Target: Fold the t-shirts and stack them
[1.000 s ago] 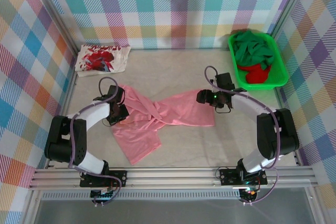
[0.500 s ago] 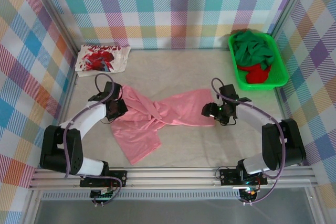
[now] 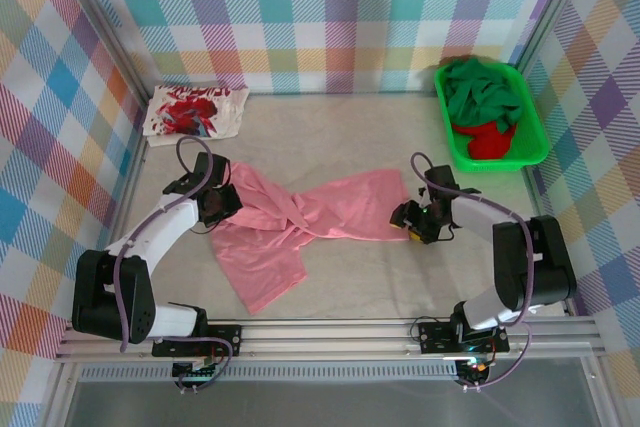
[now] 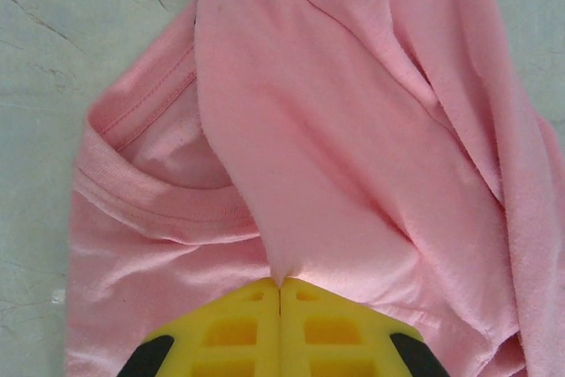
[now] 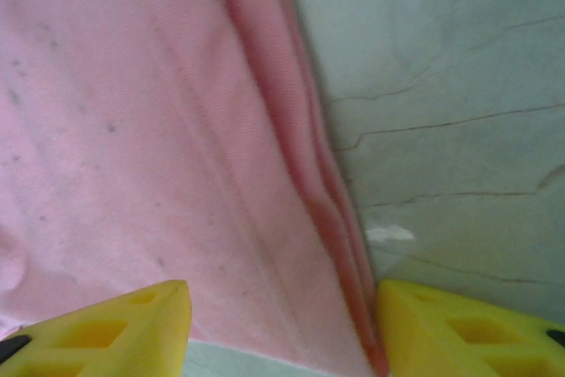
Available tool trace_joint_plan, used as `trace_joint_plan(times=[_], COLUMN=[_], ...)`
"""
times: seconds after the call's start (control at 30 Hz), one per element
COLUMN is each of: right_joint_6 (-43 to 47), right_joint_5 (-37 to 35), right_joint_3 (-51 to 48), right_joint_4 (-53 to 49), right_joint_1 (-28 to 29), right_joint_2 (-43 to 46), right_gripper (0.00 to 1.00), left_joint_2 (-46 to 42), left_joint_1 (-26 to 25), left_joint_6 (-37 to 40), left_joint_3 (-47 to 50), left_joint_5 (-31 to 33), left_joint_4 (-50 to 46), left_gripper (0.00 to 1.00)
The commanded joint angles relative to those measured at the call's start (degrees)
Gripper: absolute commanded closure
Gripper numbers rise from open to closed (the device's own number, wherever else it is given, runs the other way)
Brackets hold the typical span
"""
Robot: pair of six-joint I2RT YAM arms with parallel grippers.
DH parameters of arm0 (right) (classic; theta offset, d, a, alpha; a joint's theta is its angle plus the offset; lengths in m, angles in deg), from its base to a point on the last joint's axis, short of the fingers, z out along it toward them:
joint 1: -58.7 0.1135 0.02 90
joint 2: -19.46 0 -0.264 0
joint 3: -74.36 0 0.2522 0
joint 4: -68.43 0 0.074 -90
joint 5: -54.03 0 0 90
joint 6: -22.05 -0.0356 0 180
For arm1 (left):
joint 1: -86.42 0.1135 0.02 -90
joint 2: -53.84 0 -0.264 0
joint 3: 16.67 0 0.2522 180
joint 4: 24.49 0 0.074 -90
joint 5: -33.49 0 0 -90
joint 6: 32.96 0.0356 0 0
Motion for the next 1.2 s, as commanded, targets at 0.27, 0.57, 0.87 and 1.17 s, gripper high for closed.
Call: trace_joint_plan(times=[0.27, 0.57, 0.87, 1.17], right_joint_6=[-1.2, -1.3, -1.6, -3.6], right_joint_5=[2.5, 4.0, 8.2, 7.8], right_joint_3=[-0.9, 0.1, 9.1, 20.7], right_joint_4=[5.2, -1.3, -6.9, -3.9], right_joint_1=[0.1, -1.8, -5.9, -8.8], right_joint_2=[-4.5, 6.3, 14.4, 10.2], right_gripper=[0.88, 1.00, 1.00, 1.00], left_joint_2=[-2.7, -7.1, -8.7, -3.8], left_joint_1=[0.7, 1.8, 4.5, 6.9], left_joint_6=[-0.3, 0.1, 2.5, 4.0], left_joint_3=[-1.6, -2.6, -10.4, -22.3], left_joint_5=[0.2, -0.6, -3.9, -4.5], left_joint_4=[-1.8, -4.1, -4.4, 0.5], left_gripper=[1.00, 1.00, 1.00, 1.00])
